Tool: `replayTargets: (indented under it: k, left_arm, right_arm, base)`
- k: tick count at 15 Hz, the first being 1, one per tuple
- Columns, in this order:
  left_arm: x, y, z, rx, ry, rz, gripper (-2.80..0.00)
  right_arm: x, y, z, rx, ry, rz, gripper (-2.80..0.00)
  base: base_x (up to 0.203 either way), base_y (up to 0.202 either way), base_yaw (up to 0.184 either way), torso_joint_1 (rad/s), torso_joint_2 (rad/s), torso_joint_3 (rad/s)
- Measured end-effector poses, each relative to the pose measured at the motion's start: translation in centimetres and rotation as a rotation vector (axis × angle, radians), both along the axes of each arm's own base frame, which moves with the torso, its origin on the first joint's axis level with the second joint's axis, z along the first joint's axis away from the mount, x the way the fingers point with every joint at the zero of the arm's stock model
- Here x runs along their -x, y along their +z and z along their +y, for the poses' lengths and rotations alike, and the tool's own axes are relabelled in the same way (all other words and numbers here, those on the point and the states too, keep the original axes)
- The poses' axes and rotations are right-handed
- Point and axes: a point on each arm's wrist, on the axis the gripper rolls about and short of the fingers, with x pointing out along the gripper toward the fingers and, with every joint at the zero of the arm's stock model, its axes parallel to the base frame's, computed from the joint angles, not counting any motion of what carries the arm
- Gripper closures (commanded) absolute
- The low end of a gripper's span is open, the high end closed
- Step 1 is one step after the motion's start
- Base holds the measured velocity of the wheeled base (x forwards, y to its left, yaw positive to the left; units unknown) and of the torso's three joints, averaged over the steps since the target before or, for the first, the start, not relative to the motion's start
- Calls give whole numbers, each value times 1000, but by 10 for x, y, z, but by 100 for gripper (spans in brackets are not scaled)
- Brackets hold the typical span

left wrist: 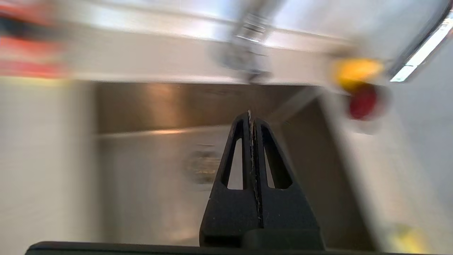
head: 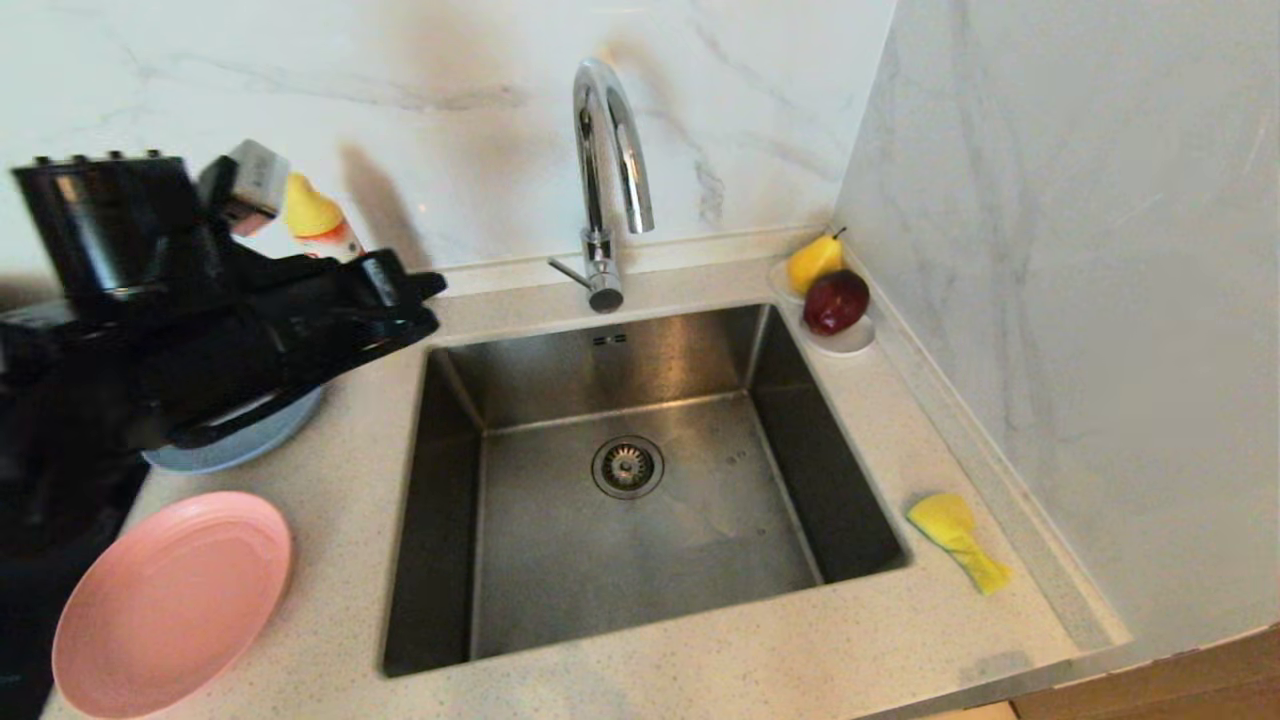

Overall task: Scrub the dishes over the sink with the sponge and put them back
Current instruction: Place the plate on the plate

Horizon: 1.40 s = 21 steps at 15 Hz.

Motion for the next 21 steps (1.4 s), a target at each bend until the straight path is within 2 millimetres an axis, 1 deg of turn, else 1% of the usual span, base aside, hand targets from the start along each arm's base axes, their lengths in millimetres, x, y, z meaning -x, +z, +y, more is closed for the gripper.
replayTargets:
  k: [3,5,6,7,8,9,12,14,16,17,19,21]
  left_arm:
    - [78,22,25,-150,141,-26,0]
    - [127,30,42,-240,281,-6,0]
    - [147,32,51,-296,391,19,0]
    - [161,33,58,-353,499,35,0]
    - [173,37,65,-401,606,45,0]
    - [181,42,69,-409,681,40,0]
    - [186,65,76,-380,777,3,0]
    - [179,70,80,-403,823,54,0]
    - [165,70,88,-413,878,107,0]
    - [155,69,95,-407,902,135,0]
    - [134,66,114,-376,915,193,0]
    - [112,60,141,-316,880,261,0]
  right_arm:
    - [0,0,0,0,0,0,0]
    - [0,0,0,0,0,0,0]
    - [0,0,0,-1,0,0,0]
    - [0,0,0,0,0,0,0]
    - [0,0,0,0,0,0,0]
    - [0,0,0,0,0,0,0]
    - [0,0,0,-1,0,0,0]
    - [0,0,0,-1,0,0,0]
    - [0,0,0,0,0,0,0]
    - [0,0,0,0,0,0,0]
    - [0,0,0,0,0,0,0]
    - [0,0,0,0,0,0,0]
  base:
    - [0,0,0,0,0,0]
    - [0,0,0,0,0,0]
    - [0,0,0,0,0,0]
    - [0,0,0,0,0,0]
    - [0,0,0,0,0,0]
    - [0,0,0,0,0,0]
    - [0,0,0,0,0,0]
    - [0,0,0,0,0,0]
    - [0,0,0,0,0,0]
    - [0,0,0,0,0,0]
    - [0,0,0,0,0,0]
    - [0,0,0,0,0,0]
